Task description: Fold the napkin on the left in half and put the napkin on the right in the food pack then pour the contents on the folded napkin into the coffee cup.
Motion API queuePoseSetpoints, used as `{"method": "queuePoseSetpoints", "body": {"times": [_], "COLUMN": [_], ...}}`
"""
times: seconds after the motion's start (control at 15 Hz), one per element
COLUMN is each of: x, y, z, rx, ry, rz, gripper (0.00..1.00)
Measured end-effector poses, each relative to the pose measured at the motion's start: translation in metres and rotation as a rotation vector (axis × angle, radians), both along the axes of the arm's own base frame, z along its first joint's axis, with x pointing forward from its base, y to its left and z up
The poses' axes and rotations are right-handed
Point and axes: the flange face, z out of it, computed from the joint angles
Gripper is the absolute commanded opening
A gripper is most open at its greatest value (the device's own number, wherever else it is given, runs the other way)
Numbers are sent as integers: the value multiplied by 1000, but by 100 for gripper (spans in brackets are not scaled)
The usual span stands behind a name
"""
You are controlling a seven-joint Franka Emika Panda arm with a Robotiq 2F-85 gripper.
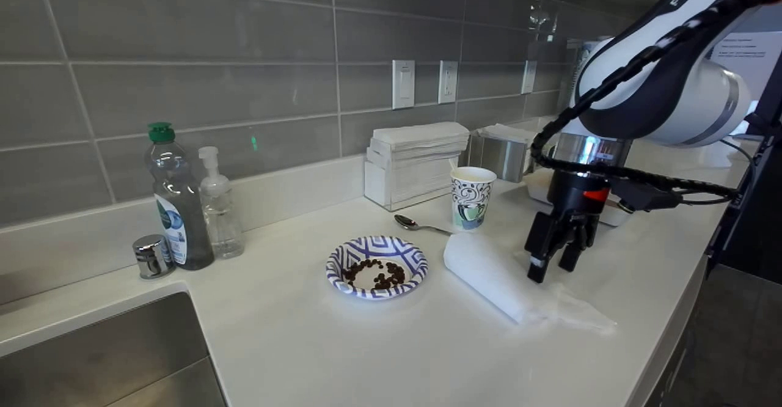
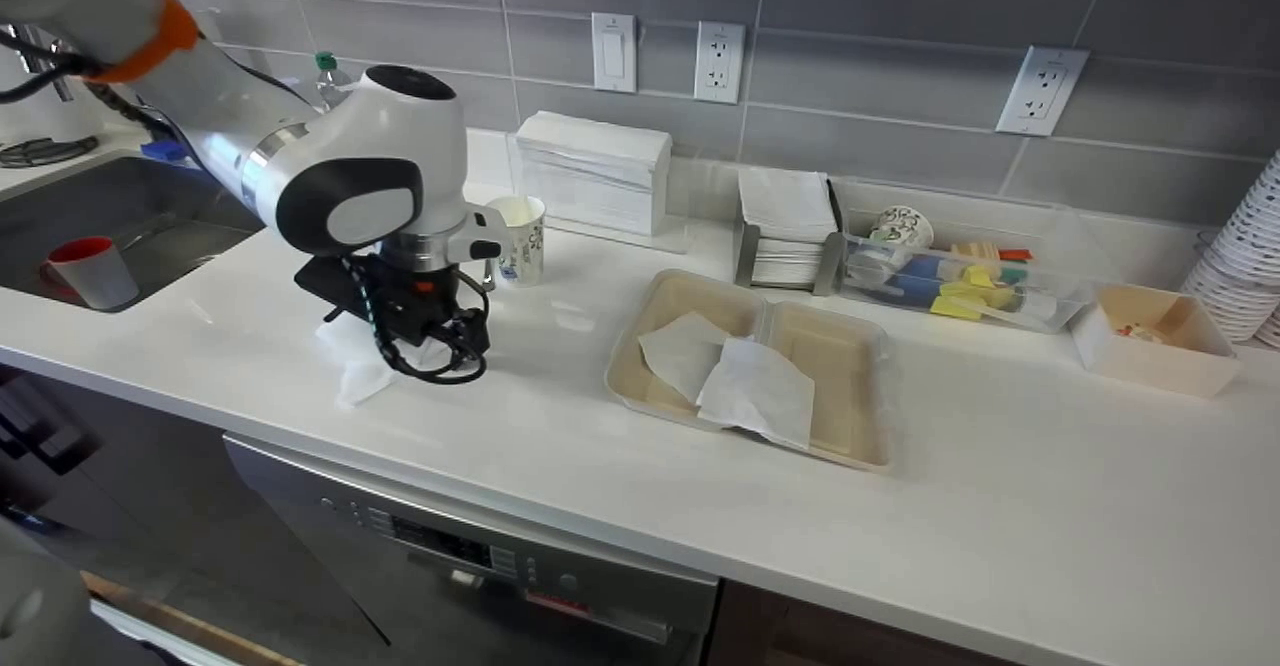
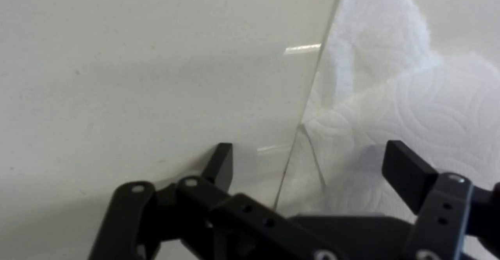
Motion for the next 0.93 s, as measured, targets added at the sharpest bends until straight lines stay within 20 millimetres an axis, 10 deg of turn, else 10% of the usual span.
{"method": "queuePoseSetpoints", "body": {"times": [0.93], "x": [5], "y": [10], "z": [-16], "rx": [8], "ry": [-8], "rz": [54], "gripper": [100]}}
